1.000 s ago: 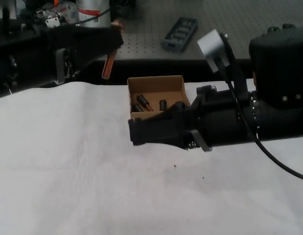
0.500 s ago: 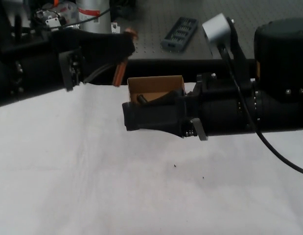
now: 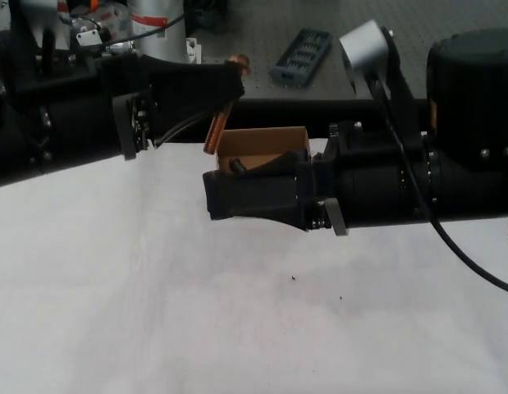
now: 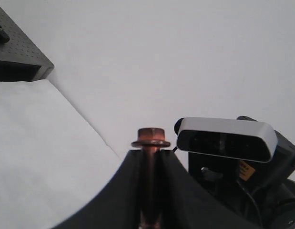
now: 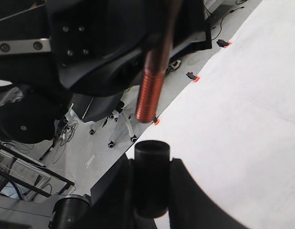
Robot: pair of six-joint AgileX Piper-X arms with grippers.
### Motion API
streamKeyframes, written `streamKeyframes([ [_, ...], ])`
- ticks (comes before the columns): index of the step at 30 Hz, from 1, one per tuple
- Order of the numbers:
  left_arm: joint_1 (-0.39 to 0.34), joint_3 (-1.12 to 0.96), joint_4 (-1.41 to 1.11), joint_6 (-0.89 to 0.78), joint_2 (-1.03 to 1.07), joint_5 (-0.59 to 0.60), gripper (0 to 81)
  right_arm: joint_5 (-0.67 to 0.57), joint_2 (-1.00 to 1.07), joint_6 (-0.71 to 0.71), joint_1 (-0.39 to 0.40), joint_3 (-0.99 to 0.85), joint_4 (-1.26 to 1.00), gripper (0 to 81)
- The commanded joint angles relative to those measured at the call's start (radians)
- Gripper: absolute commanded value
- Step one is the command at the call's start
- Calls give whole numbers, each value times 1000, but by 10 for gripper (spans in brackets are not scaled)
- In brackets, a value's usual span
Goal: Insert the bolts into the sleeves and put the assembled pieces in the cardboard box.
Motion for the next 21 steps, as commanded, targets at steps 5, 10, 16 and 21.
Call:
streamKeyframes([
  [5, -4, -5, -29, -10, -14, 13, 7, -17, 5, 0, 2, 0, -53, 32],
  [10, -4, -5, -29, -10, -14, 13, 7, -17, 5, 0, 2, 0, -88, 32],
  [16, -4, -5, -29, -13, -14, 16, 7, -17, 5, 0, 2, 0, -92, 32],
  [21, -4, -5, -29, -29, -14, 16, 7, -17, 5, -5, 2, 0, -91, 32],
])
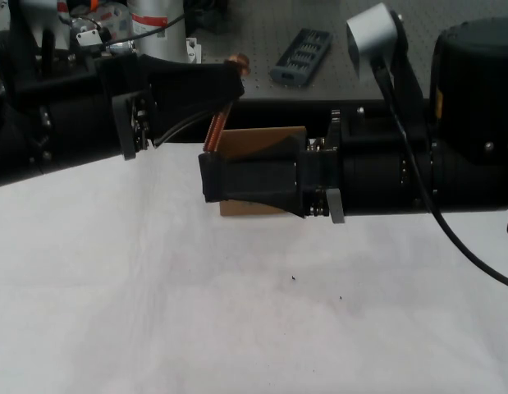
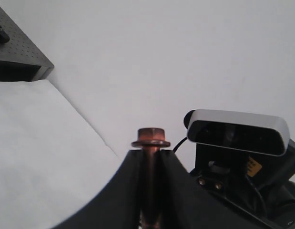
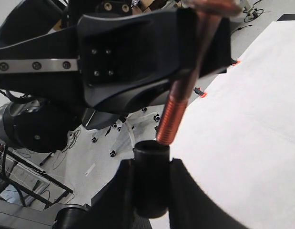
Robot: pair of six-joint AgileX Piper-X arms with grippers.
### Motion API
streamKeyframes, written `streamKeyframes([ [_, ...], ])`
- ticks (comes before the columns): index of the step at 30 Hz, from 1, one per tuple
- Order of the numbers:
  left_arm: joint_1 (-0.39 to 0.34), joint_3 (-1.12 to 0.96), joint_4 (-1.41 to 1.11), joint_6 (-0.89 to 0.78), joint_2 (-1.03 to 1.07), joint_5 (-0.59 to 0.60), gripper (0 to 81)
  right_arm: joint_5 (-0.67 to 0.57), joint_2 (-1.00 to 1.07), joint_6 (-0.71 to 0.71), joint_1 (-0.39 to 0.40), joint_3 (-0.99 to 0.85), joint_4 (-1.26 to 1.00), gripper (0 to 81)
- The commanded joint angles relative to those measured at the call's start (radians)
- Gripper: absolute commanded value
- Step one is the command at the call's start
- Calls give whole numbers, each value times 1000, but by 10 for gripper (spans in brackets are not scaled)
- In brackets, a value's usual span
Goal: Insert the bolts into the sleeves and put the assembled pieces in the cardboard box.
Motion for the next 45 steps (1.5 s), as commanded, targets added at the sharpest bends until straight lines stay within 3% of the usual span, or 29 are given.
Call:
streamKeyframes([
  [1, -5, -5, -29, -27, -14, 16, 7, -14, 5, -9, 2, 0, -18, 32],
  [19, -5, -5, -29, -32, -23, 24, 7, -7, 5, -8, -25, -2, -70, 32],
  [28, -39, -5, -29, -25, -29, 24, 7, -7, 5, 15, -62, -2, -70, 32],
  [45, -39, -5, 77, 37, -29, 24, 7, -78, 5, 15, -62, -2, -109, 32],
])
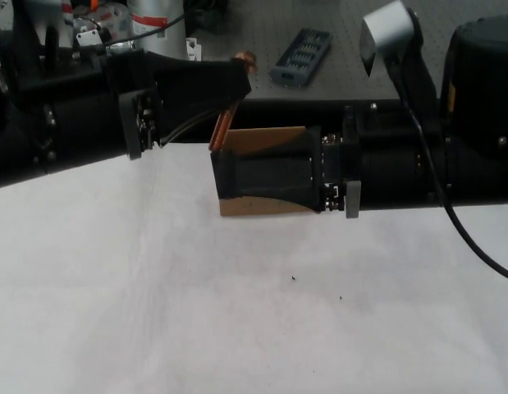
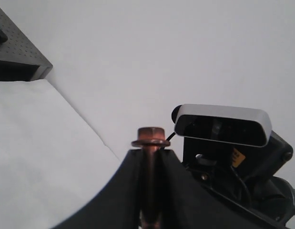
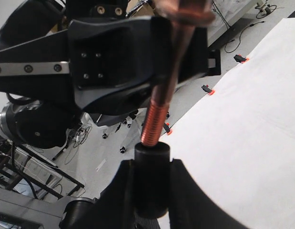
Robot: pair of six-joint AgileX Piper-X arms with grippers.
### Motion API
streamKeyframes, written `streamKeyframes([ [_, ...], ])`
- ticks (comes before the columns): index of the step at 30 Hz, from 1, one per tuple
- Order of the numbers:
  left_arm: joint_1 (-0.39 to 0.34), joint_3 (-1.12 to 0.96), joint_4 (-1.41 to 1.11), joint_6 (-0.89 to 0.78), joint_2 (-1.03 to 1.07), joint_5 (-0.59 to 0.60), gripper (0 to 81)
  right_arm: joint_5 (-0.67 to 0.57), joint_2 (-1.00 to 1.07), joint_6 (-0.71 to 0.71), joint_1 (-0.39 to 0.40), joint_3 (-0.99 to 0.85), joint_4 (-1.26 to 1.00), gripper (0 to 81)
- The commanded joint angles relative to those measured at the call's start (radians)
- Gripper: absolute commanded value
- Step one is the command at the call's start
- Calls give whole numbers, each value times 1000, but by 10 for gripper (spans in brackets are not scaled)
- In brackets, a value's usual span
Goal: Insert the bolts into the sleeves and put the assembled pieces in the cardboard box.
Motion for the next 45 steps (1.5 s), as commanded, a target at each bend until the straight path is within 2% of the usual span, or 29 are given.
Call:
streamKeyframes([
  [1, -9, -3, 22, 20, -9, 47, 7, 9, -6, 0, -13, -13, -68, 32],
  [11, -9, -3, 22, 27, -9, 104, 7, 4, -6, 0, -13, -13, -66, 32],
  [19, -9, -3, 22, 64, -9, 51, 7, -21, -6, 0, -13, -13, -74, 32],
  [29, -9, -3, 22, 64, -9, 65, 7, -10, -6, 0, -15, -13, -82, 32],
  [38, -7, -3, 22, 64, -9, 89, 7, -43, -8, 0, -83, -13, -78, 32],
  [45, -2, -3, 22, 64, -9, 89, 7, -74, -8, 0, -103, -13, -73, 32],
])
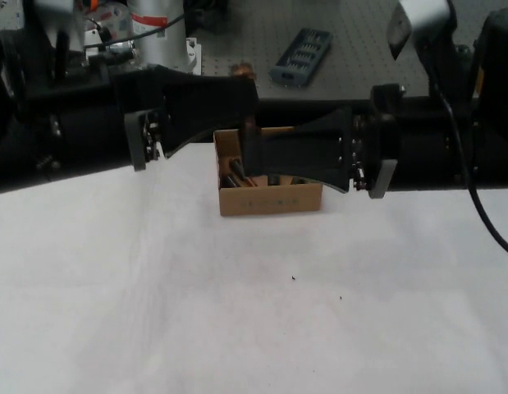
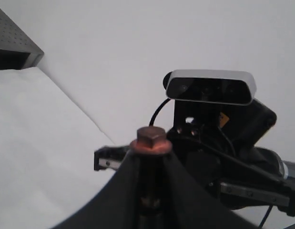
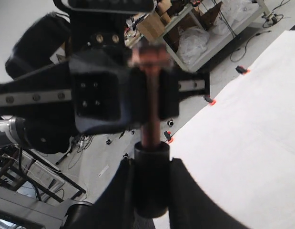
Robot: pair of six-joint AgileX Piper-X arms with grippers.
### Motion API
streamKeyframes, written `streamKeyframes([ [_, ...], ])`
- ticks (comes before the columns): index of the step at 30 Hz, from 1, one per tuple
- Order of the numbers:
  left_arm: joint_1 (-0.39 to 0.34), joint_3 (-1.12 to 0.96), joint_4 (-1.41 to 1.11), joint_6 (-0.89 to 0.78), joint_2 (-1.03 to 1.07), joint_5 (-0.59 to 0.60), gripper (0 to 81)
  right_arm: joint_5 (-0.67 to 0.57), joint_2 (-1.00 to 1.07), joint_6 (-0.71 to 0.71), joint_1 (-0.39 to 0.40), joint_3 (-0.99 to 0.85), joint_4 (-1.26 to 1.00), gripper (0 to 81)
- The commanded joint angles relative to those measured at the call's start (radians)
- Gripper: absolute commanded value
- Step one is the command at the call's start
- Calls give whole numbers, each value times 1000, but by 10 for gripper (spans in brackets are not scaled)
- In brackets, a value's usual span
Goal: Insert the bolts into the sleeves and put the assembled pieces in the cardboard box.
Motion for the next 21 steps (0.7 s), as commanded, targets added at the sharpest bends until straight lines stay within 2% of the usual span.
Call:
streamKeyframes([
  [1, 5, -3, -4, 12, -6, 31, 7, 6, -8, 0, -20, -17, -23, 32],
  [6, 21, -3, -4, 12, -6, 34, 7, -4, -8, 0, -24, -17, -23, 32],
  [10, 28, -3, -4, 12, -6, 38, 7, -58, -8, -6, -34, -17, -23, 32],
  [19, 31, -3, -4, 12, -6, 155, 1, -91, -8, -6, -57, -17, -23, 32],
  [21, 31, -3, -4, 12, -6, 171, 50, -96, -8, -6, -57, -17, -23, 32],
])
